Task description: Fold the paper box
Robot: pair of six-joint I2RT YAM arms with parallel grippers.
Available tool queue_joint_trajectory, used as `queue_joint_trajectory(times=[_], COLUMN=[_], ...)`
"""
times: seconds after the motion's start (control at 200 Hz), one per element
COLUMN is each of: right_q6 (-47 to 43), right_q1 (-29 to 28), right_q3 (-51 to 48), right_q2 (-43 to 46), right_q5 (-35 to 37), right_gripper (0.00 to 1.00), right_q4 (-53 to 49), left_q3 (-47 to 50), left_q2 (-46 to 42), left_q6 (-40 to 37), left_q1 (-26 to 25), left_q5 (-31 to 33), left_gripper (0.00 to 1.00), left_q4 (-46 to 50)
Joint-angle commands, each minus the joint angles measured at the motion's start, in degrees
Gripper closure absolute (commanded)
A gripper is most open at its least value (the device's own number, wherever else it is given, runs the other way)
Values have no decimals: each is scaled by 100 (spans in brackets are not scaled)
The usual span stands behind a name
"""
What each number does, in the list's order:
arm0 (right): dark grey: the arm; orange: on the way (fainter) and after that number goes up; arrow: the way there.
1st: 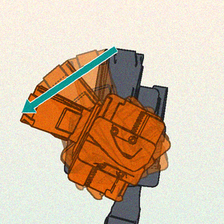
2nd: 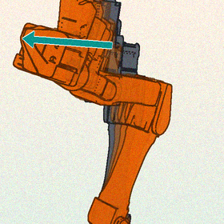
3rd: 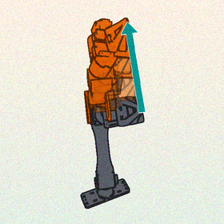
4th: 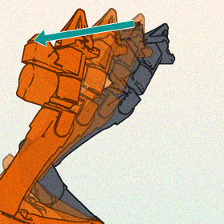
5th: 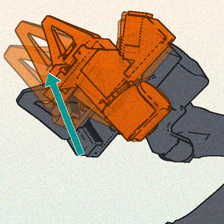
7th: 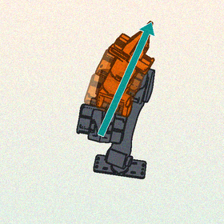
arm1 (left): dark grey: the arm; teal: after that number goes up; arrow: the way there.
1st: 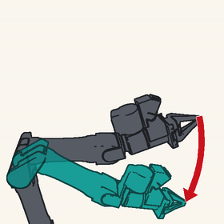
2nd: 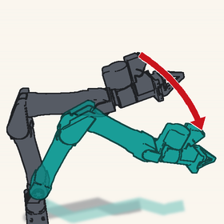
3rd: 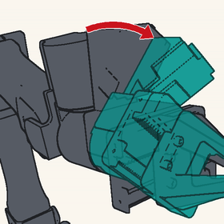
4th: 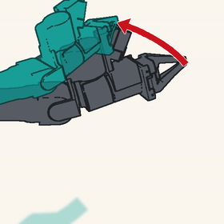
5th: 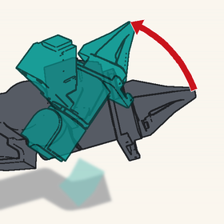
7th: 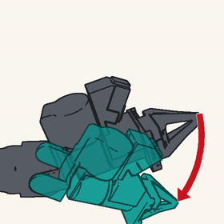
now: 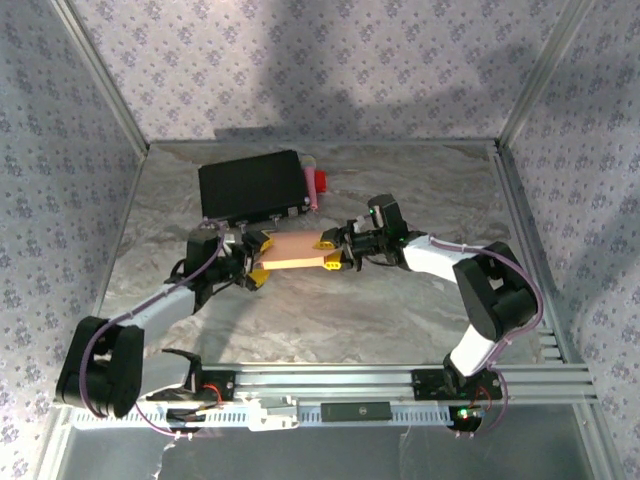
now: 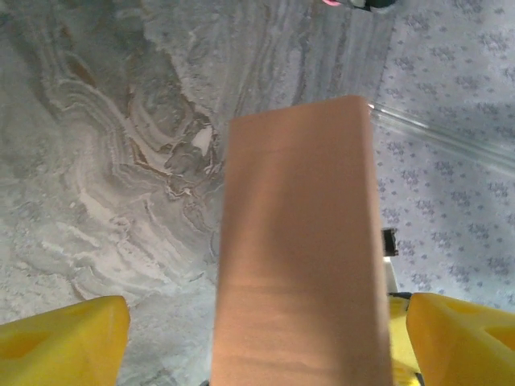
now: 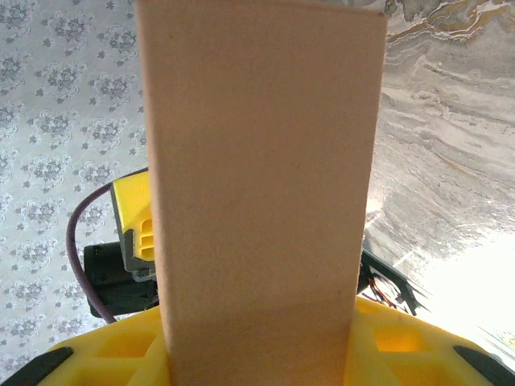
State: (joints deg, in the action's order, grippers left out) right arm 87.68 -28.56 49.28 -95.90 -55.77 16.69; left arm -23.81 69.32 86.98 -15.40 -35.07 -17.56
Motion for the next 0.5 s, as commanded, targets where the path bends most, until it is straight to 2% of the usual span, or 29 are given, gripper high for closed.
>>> queue_joint_trajectory(times=[0.0, 0.25, 0.495], right_q6=[195, 307, 407], right_q1=[-18, -33, -54], right_q3=[-147, -288, -336], right_q2=[-178, -375, -446], right_q5=[-83, -57, -20], right_gripper=[59, 59, 59], right_q4=[358, 698, 827], left_q3=[43, 178, 142], left_q2=[38, -125, -196], left_q6=[306, 798, 943], left_q1=[-7, -27, -121], left_q5=[100, 422, 463], left_gripper=[16, 33, 37], left_q4=[-378, -208, -84])
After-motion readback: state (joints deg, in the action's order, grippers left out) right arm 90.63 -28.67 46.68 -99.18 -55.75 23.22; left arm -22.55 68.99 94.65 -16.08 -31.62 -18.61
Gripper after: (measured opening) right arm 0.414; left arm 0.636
